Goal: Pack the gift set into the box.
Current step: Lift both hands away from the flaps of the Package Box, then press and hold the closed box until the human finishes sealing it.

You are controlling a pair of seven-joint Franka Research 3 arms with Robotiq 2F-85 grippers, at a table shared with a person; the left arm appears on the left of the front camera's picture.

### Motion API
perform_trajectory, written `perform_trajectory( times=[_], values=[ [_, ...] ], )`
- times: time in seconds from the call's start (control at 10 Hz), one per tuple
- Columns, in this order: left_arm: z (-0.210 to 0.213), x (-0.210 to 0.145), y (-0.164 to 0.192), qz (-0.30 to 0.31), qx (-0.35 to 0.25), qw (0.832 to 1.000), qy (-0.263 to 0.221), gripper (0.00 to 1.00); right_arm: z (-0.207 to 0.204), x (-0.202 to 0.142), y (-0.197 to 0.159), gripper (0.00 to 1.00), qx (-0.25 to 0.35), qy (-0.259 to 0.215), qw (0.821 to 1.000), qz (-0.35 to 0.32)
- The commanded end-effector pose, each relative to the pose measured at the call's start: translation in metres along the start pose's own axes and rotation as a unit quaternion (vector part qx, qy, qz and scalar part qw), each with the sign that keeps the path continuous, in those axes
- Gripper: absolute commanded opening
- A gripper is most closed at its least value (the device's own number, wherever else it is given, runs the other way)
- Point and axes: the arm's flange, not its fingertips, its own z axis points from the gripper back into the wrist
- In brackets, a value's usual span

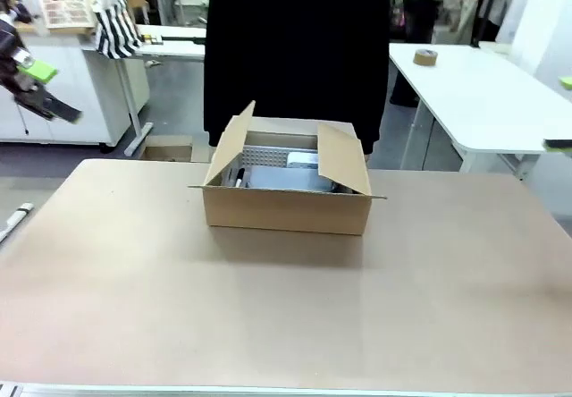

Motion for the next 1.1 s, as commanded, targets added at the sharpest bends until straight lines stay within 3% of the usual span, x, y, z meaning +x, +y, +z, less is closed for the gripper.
perform_trajectory(
  times=[0.0,0.1,1.0],
  values=[
    [0.014,0.027,0.058,0.031,-0.156,0.987,-0.032,1.00,-0.028,-0.007,0.020,1.00,-0.056,-0.009,0.997,0.045],
    [0.000,0.000,0.000,0.000,0.000,1.000,0.000,1.00,-0.028,-0.007,0.020,1.00,-0.056,-0.009,0.997,0.045],
    [0.000,0.000,0.000,0.000,0.000,1.000,0.000,1.00,-0.028,-0.007,0.020,1.00,-0.056,-0.009,0.997,0.045]
  ],
)
